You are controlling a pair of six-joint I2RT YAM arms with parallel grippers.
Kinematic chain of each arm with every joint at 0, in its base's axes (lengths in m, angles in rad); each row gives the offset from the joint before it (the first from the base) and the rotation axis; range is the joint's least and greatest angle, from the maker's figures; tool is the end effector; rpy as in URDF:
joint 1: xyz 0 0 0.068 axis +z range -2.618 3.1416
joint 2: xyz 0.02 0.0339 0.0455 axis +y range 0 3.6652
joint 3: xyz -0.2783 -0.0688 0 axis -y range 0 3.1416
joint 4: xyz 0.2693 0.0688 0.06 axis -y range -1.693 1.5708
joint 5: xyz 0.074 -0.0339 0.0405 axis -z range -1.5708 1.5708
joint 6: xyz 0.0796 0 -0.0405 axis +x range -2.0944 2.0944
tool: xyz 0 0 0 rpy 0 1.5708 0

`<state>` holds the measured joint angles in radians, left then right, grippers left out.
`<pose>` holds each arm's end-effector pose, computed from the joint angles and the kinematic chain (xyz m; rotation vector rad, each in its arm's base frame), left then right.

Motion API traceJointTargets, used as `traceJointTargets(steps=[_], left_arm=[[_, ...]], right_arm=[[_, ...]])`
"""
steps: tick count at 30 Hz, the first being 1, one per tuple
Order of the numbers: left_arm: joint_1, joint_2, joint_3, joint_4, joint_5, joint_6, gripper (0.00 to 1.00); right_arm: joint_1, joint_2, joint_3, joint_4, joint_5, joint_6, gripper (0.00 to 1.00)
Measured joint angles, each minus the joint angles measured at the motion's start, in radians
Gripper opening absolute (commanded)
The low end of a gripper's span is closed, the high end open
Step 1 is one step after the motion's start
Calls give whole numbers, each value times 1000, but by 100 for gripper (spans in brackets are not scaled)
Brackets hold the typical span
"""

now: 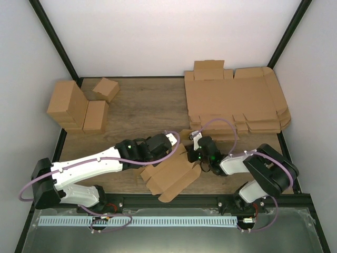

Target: Fold the paper box

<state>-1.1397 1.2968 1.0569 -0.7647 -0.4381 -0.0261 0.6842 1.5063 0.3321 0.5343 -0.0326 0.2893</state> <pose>0.1556 -0.2574 0.2524 1.1537 2.1519 0.0627 0.2189 0.1819 0.0743 -0.4638 2.2233 0.5663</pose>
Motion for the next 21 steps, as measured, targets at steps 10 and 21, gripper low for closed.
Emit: traceJointTargets(steps=[10,21], left_arm=[[0,7,0,2,-2,0,4],[0,54,0,16,-4,0,4]], right_arm=[[2,-140,-17,-15,-144,-61,1],[3,-135,13,-108,-225,-65,1]])
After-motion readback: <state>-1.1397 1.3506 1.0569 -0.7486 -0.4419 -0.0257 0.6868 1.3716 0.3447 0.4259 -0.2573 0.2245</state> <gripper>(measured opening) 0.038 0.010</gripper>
